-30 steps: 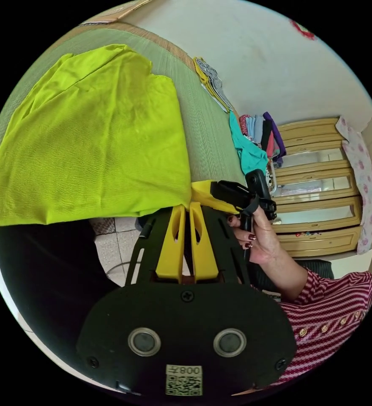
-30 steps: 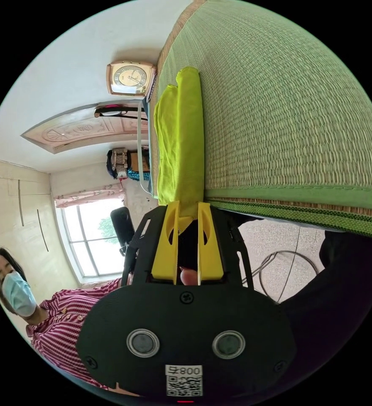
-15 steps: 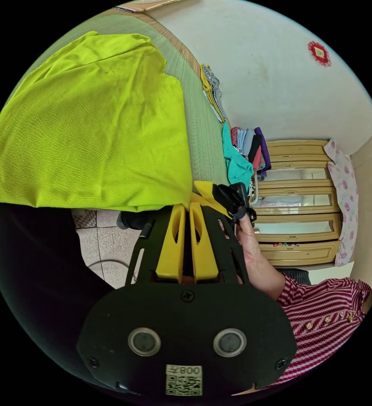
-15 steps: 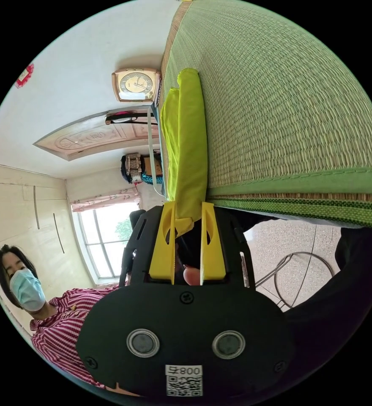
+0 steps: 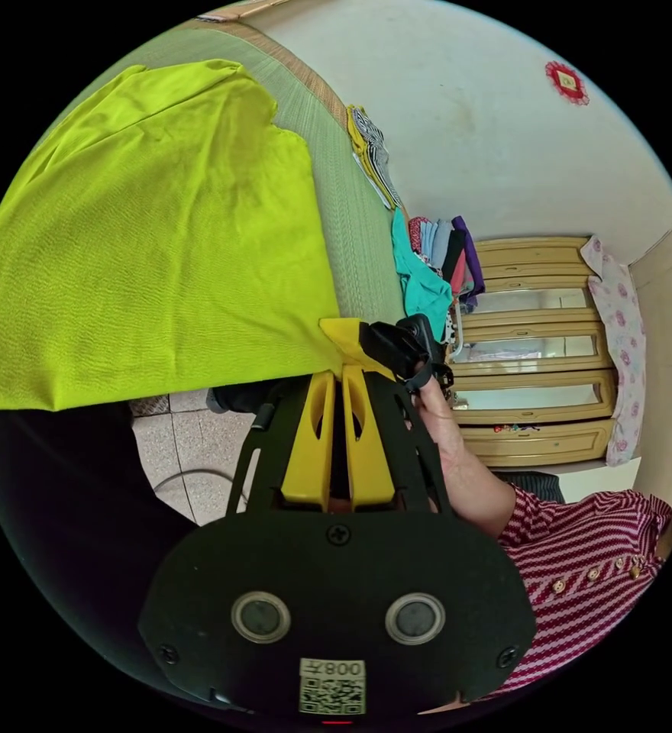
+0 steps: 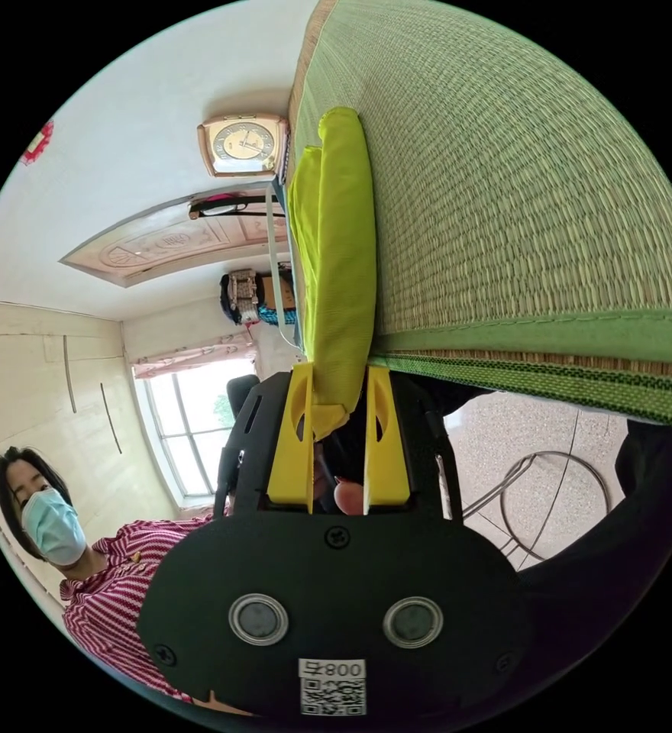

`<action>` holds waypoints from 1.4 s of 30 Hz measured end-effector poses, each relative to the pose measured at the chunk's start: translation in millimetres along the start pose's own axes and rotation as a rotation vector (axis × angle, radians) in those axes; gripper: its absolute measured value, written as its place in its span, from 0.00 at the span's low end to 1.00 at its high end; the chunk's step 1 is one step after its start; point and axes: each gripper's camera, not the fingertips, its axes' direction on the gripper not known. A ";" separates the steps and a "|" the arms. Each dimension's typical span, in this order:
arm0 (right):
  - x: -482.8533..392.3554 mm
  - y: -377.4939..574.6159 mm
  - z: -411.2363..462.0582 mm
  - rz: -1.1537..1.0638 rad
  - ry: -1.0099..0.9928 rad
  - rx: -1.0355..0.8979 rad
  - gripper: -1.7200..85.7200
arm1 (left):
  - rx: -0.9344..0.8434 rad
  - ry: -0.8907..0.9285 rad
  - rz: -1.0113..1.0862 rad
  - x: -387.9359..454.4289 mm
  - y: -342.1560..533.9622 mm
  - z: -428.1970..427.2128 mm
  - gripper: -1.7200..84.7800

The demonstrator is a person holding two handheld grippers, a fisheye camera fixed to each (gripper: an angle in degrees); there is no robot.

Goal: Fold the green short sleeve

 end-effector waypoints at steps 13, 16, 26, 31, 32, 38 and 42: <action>2.1 -8.2 -1.6 0.015 0.010 -0.010 0.09 | -0.019 0.022 -0.026 -11.9 6.4 -14.3 0.04; 1.8 -9.8 -2.4 0.024 0.010 -0.013 0.07 | -0.032 0.024 -0.026 -13.7 10.1 -20.5 0.04; -8.6 -16.2 -2.1 0.033 0.033 -0.028 0.05 | 0.037 0.011 -0.030 -25.9 34.5 -84.5 0.02; -15.3 -19.5 -1.0 0.029 0.049 -0.036 0.05 | 0.202 -0.068 -0.073 -44.7 58.0 -156.5 0.03; -15.9 -19.9 -0.5 0.030 0.052 -0.036 0.05 | 0.222 -0.079 -0.085 -48.2 61.1 -164.2 0.03; -16.4 -20.4 3.1 0.046 0.053 -0.033 0.05 | 0.369 -0.176 -0.219 -81.1 89.9 -218.6 0.08; -18.7 -21.2 5.2 0.050 0.059 -0.033 0.05 | 0.373 -0.186 -0.244 -96.1 91.2 -228.9 0.11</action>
